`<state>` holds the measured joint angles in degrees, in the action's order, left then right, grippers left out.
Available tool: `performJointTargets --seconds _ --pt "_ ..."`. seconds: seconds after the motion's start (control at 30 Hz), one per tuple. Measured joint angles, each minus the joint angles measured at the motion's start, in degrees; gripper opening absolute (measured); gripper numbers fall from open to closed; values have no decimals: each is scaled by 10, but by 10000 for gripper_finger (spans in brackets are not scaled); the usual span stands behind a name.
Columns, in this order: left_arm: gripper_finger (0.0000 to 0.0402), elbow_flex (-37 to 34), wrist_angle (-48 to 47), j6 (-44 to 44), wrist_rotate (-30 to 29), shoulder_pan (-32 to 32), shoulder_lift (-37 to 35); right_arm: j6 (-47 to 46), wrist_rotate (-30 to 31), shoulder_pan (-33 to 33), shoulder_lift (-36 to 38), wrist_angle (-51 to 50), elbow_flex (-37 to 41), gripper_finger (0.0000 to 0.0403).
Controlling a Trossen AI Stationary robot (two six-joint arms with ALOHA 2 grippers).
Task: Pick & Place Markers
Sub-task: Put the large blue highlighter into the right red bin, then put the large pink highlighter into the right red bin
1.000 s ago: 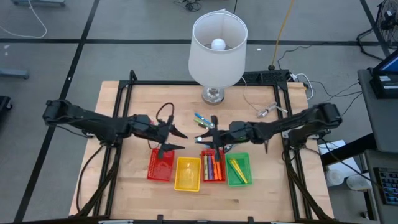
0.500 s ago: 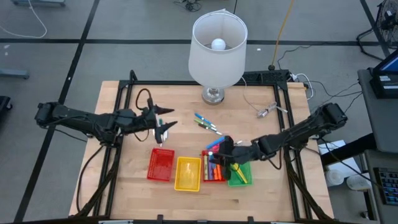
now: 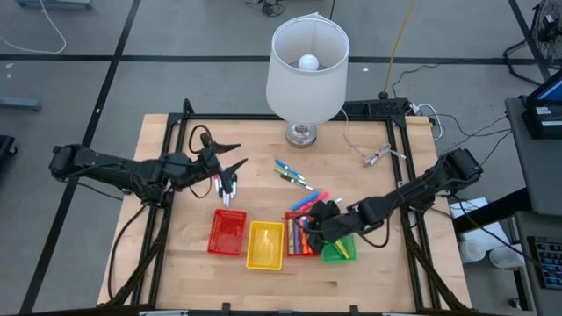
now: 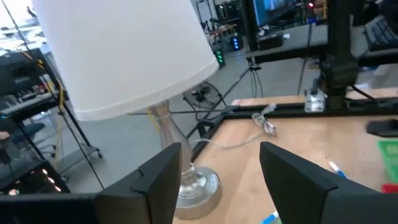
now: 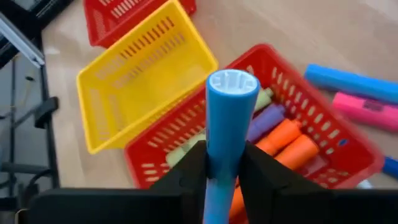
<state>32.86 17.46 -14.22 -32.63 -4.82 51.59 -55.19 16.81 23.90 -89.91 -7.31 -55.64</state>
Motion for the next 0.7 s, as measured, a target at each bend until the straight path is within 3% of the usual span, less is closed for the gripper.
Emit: performJointTargets --seconds 0.17,0.3,0.7 --pt "217 0 25 -11 0 12 0 -11 -4 -3 0 30 1 132" --pt "223 0 33 -11 0 20 0 7 -4 -2 0 31 1 161" --pt "209 0 34 4 0 26 2 227 -4 -52 19 88 1 159"
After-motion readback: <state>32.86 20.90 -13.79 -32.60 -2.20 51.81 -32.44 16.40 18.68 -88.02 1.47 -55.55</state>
